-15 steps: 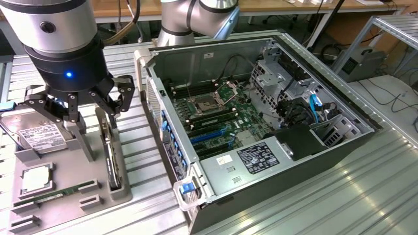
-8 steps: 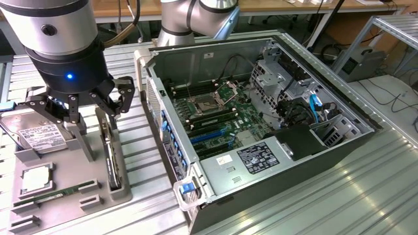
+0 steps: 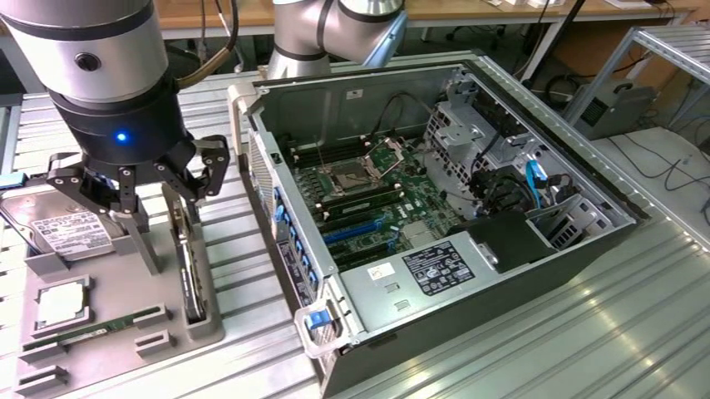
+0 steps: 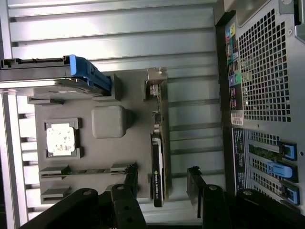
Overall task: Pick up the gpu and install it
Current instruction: 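Pick up the gpu and move the gpu toward the slot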
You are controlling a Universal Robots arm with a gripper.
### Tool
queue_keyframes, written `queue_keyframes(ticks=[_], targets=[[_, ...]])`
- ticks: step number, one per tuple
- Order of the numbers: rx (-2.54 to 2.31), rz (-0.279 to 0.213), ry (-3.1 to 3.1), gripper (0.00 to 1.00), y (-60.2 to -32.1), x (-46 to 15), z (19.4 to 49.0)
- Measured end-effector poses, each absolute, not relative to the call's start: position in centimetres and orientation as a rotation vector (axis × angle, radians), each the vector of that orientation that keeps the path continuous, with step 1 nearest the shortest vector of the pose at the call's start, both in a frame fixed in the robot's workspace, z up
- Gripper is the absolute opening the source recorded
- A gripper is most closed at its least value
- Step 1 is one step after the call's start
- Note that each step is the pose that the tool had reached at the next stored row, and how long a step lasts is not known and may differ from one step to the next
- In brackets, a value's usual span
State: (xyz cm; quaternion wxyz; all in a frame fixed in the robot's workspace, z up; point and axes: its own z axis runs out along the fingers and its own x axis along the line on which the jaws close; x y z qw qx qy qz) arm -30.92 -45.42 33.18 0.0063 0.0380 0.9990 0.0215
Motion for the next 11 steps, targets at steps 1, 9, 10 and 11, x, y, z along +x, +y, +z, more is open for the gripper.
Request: queue_keyframes(ticks=[1,9,10,11], targets=[[0.119,0.067,3.126,0.54,-45.4,-30.9,33.0],[0.119,0.067,3.126,0.54,-45.4,-30.9,31.8],[0.119,0.067,3.126,0.54,-45.4,-30.9,31.7],[0.119,0.067,3.126,0.54,-45.4,-30.9,31.6]])
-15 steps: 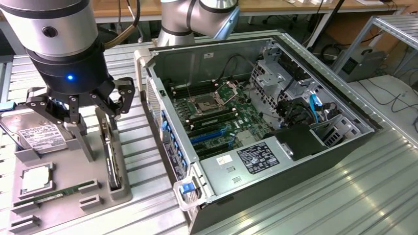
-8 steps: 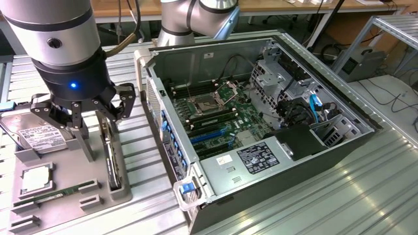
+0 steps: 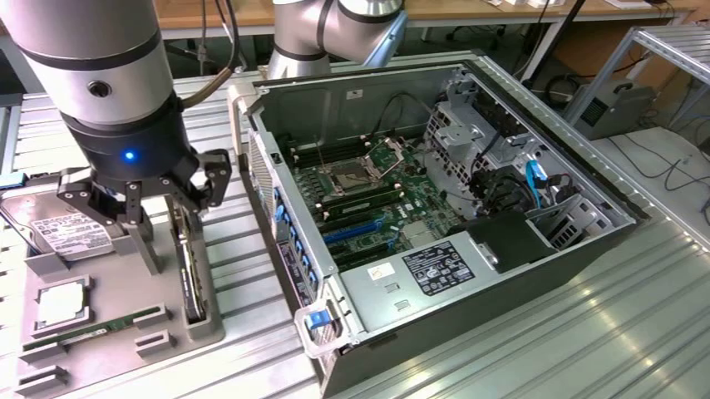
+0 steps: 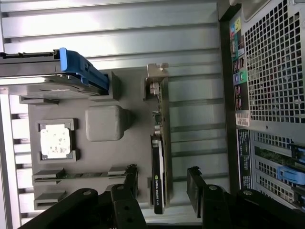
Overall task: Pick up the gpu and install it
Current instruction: 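Pick up the gpu and move the gpu toward the slot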
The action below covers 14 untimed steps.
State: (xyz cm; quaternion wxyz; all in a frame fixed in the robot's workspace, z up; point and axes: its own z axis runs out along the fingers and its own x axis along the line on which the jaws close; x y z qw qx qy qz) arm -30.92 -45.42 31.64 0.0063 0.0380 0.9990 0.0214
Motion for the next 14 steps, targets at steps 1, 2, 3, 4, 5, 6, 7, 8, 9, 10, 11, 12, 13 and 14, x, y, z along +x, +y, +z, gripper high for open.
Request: queue_keyframes(ticks=[1,2,3,4,5,6,7,8,9,10,11,12,13,14], targets=[[0.119,0.067,3.126,0.54,-45.4,-30.9,31.6],[0.119,0.067,3.126,0.54,-45.4,-30.9,31.5],[0.119,0.067,3.126,0.54,-45.4,-30.9,31.4],[0.119,0.067,3.126,0.54,-45.4,-30.9,31.3],[0.119,0.067,3.126,0.54,-45.4,-30.9,31.2],[0.119,0.067,3.126,0.54,-45.4,-30.9,31.1],[0.119,0.067,3.126,0.54,-45.4,-30.9,31.0],[0.119,0.067,3.126,0.54,-45.4,-30.9,30.9],[0.119,0.067,3.126,0.54,-45.4,-30.9,30.8],[0.119,0.067,3.126,0.54,-45.4,-30.9,30.6],[0.119,0.067,3.126,0.54,-45.4,-30.9,30.5],[0.119,0.067,3.126,0.54,-45.4,-30.9,30.3],[0.119,0.067,3.126,0.54,-45.4,-30.9,30.2],[0.119,0.067,3.126,0.54,-45.4,-30.9,30.1]])
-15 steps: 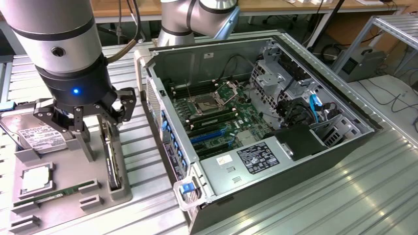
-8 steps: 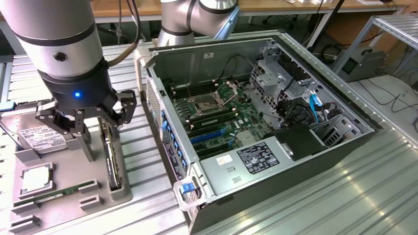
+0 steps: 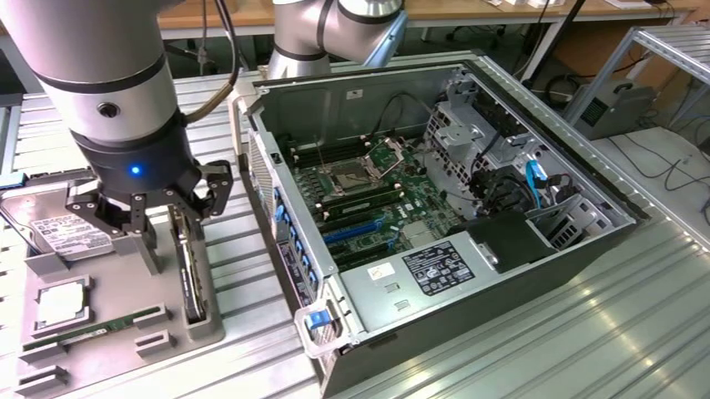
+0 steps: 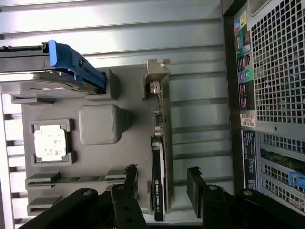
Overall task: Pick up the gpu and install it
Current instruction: 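Pick up the gpu and move the gpu toward the slot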
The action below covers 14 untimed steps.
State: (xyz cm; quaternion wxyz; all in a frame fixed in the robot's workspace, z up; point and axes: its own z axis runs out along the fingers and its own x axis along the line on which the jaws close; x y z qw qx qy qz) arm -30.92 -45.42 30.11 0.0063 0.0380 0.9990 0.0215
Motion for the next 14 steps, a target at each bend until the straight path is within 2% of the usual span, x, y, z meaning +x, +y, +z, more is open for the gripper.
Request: queue_keyframes(ticks=[14], targets=[[0.119,0.067,3.126,0.54,-45.42,-30.92,29.59]])
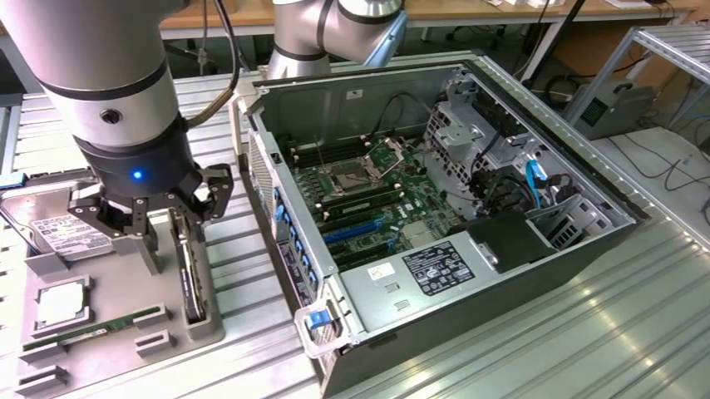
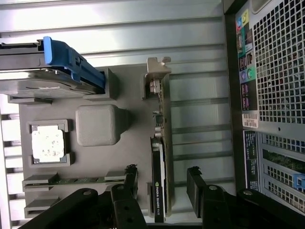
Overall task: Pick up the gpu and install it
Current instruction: 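Pick up the gpu and move the gpu toward the slot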
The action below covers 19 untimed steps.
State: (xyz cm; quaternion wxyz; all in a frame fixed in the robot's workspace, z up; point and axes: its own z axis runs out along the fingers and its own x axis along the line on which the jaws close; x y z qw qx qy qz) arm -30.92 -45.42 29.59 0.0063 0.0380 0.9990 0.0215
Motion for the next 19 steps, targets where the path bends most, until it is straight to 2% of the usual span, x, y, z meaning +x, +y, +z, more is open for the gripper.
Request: queue_keyframes(ticks=[9,12,19], targets=[[0.119,0.067,3.126,0.54,-46.0,-30.9,28.1],[0.119,0.067,3.126,0.54,-46.1,-30.9,26.5],[0.119,0.067,3.126,0.54,-46.1,-30.9,26.1]])
